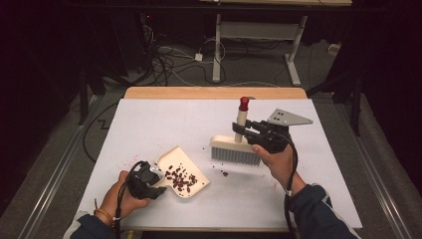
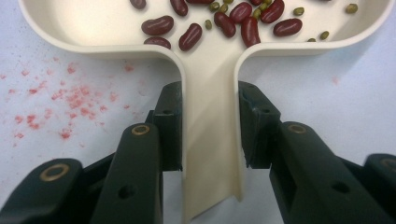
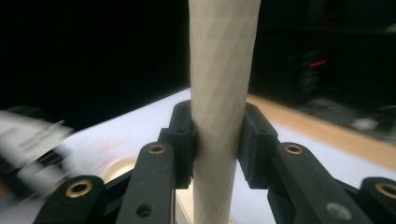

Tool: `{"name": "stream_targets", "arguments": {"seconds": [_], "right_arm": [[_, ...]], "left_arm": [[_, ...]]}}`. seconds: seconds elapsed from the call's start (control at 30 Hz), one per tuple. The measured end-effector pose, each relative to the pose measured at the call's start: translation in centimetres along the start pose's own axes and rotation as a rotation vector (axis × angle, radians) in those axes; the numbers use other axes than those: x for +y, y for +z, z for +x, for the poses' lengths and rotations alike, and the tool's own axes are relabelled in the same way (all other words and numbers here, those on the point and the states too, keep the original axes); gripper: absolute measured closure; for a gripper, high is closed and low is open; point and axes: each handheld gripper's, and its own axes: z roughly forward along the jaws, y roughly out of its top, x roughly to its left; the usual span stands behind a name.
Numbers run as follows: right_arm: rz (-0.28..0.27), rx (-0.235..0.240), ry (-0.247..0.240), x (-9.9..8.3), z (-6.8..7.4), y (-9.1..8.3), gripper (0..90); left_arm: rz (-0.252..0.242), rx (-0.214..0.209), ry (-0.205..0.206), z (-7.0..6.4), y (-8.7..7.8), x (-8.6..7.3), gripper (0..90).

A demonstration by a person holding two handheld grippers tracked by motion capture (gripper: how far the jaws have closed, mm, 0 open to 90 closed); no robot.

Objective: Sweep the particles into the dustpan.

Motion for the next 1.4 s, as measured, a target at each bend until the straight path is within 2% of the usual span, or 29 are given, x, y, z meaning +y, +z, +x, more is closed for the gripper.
{"name": "stream_targets", "arguments": {"seconds": [0.07, 0.1, 0.13, 0.17, 0.23, 0.3, 0.37, 0.4, 0.47, 0.53, 0.6, 0.7, 0.73, 0.83, 0.9, 1.0, 1.07, 1.13, 1.27, 1.33, 1.4], "right_arm": [[-0.035, -0.089, 0.017, -0.3, -0.2, -0.1, 70.3], [-0.052, -0.165, 0.037, -0.8, -0.4, 0.1, 70.3], [-0.054, -0.197, 0.036, -1.2, -0.5, 0.3, 70.3], [-0.054, -0.197, 0.036, -1.2, -0.5, 0.3, 70.3], [-0.053, -0.258, 0.024, -2.0, -0.6, 0.6, 70.3], [-0.028, -0.306, 0.008, -3.0, -0.5, 0.9, 70.3], [-0.009, -0.325, -0.009, -3.8, -0.2, 1.0, 70.4], [-0.010, -0.318, -0.013, -4.0, 0.0, 0.9, 70.4], [0.015, -0.318, -0.055, -4.0, 1.1, 0.3, 70.4], [0.040, -0.292, -0.049, -4.1, 2.0, -0.2, 70.5], [0.070, -0.283, -0.075, -4.1, 3.0, -0.5, 70.5], [0.093, -0.259, -0.077, -4.1, 4.2, -0.5, 70.4], [0.097, -0.261, -0.092, -4.1, 4.6, -0.3, 70.4], [0.107, -0.258, -0.095, -4.1, 5.5, 0.0, 70.4], [0.090, -0.265, -0.057, -4.1, 6.0, 0.3, 70.5], [0.092, -0.279, -0.053, -4.2, 6.8, 0.8, 70.3], [0.086, -0.269, -0.040, -4.2, 7.3, 1.0, 70.3], [0.086, -0.266, -0.029, -4.2, 7.9, 1.2, 70.3], [0.077, -0.231, -0.015, -4.1, 9.1, 1.3, 70.4], [0.079, -0.217, -0.027, -4.1, 9.6, 1.4, 70.5], [0.065, -0.200, -0.020, -3.9, 9.7, 1.2, 70.6]], "left_arm": [[0.004, 0.000, -0.002, -0.1, 0.0, 0.1, 63.9], [0.005, 0.000, -0.004, -0.2, 0.0, 0.2, 63.9], [0.006, 0.000, -0.003, -0.2, 0.1, 0.3, 63.9], [0.009, 0.002, -0.003, -0.3, 0.1, 0.4, 63.9], [0.010, 0.000, -0.005, -0.6, 0.1, 0.6, 63.9], [0.018, 0.000, -0.003, -0.9, 0.2, 0.8, 63.9], [0.023, 0.003, -0.009, -1.2, 0.1, 1.0, 63.9], [0.018, -0.008, -0.020, -1.4, 0.2, 1.1, 63.9], [0.033, -0.002, -0.020, -1.8, 0.3, 1.4, 63.9], [0.030, -0.004, -0.034, -2.0, 0.3, 1.6, 63.9], [0.032, -0.007, -0.040, -2.3, 0.4, 1.9, 63.9], [0.035, -0.012, -0.041, -2.7, 0.5, 2.3, 63.8], [0.034, -0.014, -0.039, -2.9, 0.5, 2.4, 63.8], [0.032, -0.023, -0.036, -3.3, 0.6, 2.7, 63.8], [0.039, -0.023, -0.038, -3.5, 0.8, 3.0, 63.8], [0.033, -0.032, -0.054, -3.6, 0.9, 3.2, 63.8], [0.034, -0.029, -0.060, -3.7, 0.9, 3.3, 63.9], [0.022, -0.043, -0.077, -3.6, 1.0, 3.4, 63.8], [0.025, -0.030, -0.073, -3.8, 1.1, 3.6, 63.8], [0.024, -0.033, -0.072, -3.7, 1.1, 3.5, 63.8], [0.022, -0.029, -0.067, -3.7, 1.1, 3.6, 63.8]]}}
